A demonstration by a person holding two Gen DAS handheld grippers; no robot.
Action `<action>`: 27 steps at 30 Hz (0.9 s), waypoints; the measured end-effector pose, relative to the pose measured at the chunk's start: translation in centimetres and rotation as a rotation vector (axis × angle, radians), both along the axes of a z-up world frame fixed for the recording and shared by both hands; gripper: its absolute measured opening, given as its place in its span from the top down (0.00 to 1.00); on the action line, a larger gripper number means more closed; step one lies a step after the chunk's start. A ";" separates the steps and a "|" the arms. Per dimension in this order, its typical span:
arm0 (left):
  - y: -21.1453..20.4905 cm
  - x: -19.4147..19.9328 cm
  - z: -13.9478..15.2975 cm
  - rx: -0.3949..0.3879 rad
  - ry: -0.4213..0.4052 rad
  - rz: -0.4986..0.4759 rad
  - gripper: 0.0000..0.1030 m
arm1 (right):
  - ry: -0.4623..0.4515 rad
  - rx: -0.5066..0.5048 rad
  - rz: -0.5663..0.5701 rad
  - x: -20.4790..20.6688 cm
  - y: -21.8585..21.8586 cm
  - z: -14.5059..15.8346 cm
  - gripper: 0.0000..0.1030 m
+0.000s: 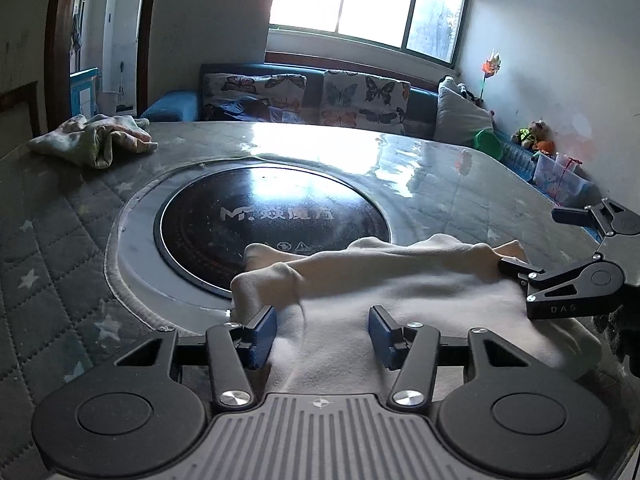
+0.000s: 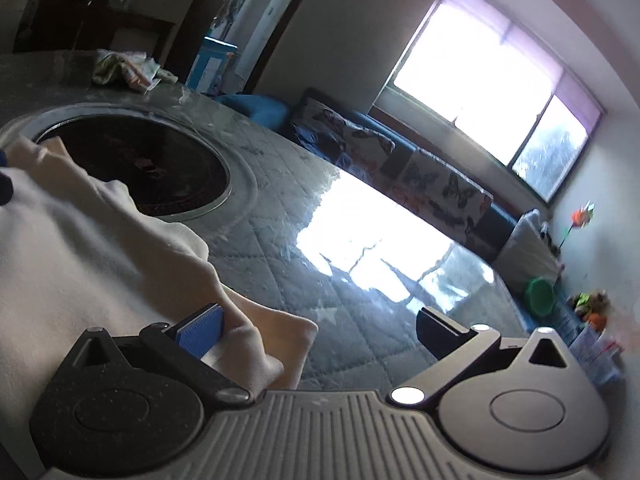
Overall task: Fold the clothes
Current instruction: 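Grasp the bundle edge with the left tool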
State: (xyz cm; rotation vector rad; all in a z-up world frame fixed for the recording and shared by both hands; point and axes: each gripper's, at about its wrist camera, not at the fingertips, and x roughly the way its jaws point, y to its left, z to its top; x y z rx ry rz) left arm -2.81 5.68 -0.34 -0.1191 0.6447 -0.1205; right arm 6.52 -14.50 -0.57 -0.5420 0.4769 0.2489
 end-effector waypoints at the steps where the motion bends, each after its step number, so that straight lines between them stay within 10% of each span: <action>1: 0.1 -0.1 0.1 -0.002 -0.003 0.000 0.47 | 0.003 0.009 0.000 0.0 -0.1 0.2 0.00; 27: 3.0 -1.4 1.7 0.061 0.077 0.139 0.09 | 0.186 0.147 0.450 -7.9 6.7 3.7 0.05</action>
